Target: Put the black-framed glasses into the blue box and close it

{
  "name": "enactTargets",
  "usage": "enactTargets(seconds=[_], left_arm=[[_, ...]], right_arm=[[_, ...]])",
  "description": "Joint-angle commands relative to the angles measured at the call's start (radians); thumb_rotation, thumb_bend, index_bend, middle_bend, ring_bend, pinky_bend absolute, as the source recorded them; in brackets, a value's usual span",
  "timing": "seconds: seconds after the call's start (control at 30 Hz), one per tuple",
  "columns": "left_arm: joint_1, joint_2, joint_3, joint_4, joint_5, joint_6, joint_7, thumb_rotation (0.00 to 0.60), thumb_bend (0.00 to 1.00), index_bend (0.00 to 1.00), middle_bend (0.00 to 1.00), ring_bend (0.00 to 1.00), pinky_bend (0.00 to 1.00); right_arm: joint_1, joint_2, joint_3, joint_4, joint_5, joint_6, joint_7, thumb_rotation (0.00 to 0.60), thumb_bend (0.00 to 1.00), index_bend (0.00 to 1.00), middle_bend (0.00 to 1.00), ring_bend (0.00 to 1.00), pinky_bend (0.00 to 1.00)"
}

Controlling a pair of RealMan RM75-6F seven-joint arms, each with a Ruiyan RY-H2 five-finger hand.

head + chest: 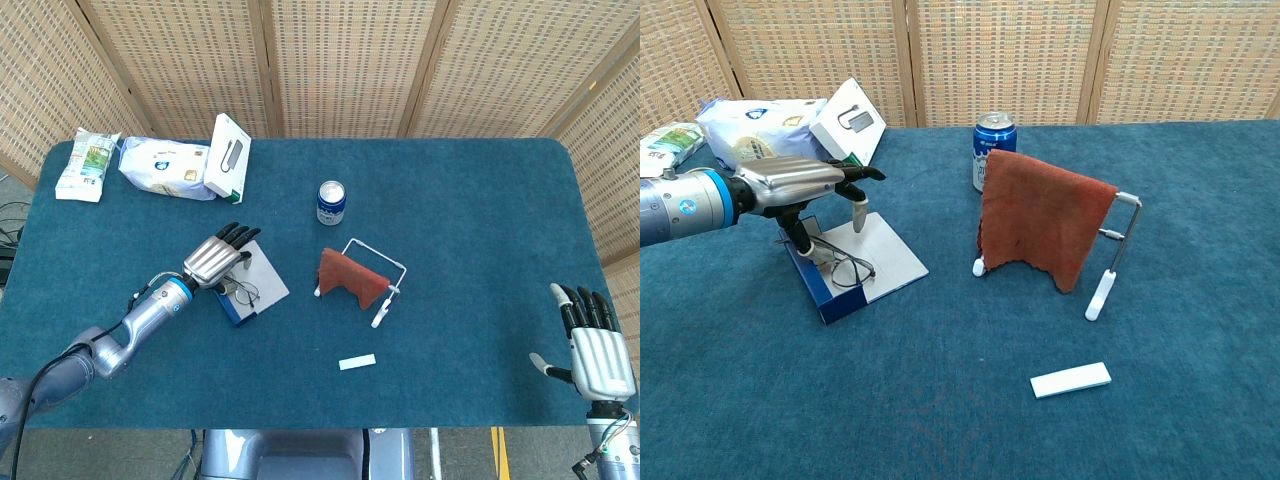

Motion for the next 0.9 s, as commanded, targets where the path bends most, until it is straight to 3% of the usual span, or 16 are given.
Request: enactTargets(seconds=[0.03, 0.5, 0.9], left_arm=[[0.001, 0.007, 0.0, -0.008, 0.0, 0.004, 0.0, 0.6, 0.11, 0.39, 0.0, 0.0, 0.0], [0.008, 0.028, -0.025, -0.045, -0.02, 0.036, 0.047, 0.6, 0.06, 0.3, 0.0, 0.0, 0.0], [-0.02, -0.012, -0.05, 0.0, -0.035, 0.017, 0.089, 0.6, 0.07, 0.3, 0.0, 0.0, 0.0]], right_arm=[[0.0, 0.0, 0.0, -0.001, 0.0, 0.0, 0.0, 0.6, 0.1, 0.0, 0.13, 0.0, 0.0], [0.0, 0.001, 0.0, -0.003, 0.001, -0.001, -0.001, 0.6, 0.1, 0.0, 0.13, 0.0, 0.0], [0.0, 0.001, 0.001, -0.004, 0.002, -0.002, -0.001, 0.6, 0.1, 0.0, 0.13, 0.0, 0.0]])
